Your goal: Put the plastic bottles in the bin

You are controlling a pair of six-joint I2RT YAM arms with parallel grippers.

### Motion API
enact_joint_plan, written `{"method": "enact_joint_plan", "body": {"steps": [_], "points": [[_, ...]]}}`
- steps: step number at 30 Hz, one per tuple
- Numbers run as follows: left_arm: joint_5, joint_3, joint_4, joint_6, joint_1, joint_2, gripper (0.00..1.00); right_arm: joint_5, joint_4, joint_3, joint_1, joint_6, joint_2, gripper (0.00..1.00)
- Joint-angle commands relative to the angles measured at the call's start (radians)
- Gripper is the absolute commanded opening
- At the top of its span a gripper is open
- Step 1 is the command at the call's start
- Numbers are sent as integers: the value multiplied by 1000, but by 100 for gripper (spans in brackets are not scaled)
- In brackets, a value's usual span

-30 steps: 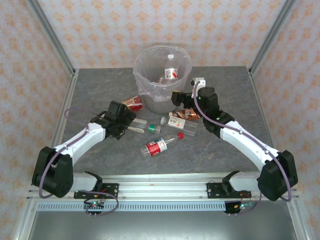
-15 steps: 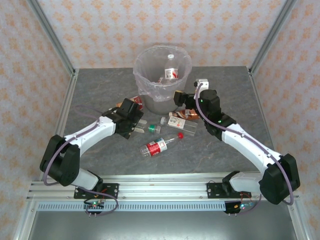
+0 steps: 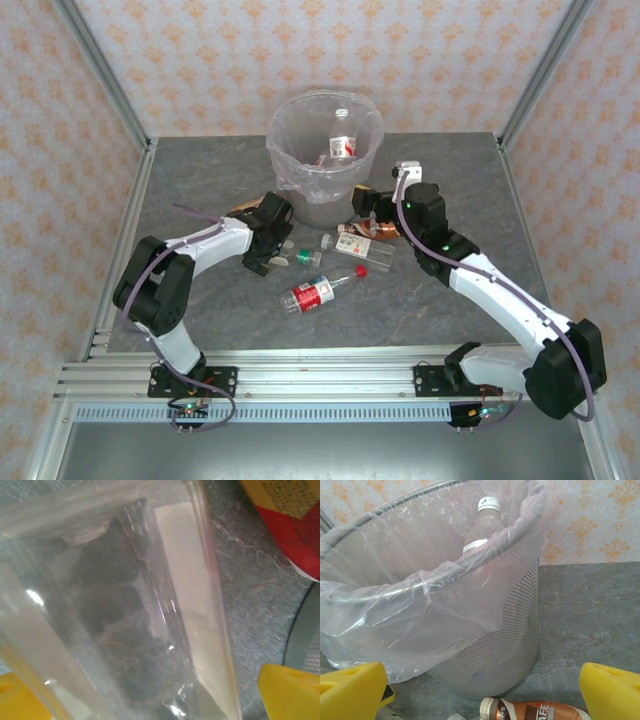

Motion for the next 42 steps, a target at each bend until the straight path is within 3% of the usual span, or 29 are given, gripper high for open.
{"method": "enact_joint_plan", "body": {"steps": [1,9,21,29,37,42], "points": [[-73,33,-31,-2,-1,25,97,24,-16,-23,-2,-9,-28,99],[-102,10,1,-10,-1,56,77,62,-9,-24,-2,-11,-38,99],[-155,-22,32,72,20,-3,59,34,33,-40,-2,-10,-42,99],[-161,-62,53,90,46,-41,55,19,53,-17,-2,-15,-28,99],[-179,-44,47,260,60,-82,53,-3,127,-35,-1,19,-23,99],[-188,-76,90,324,75,-140,51,-176,218,-63,-1,11,-26,99]]}}
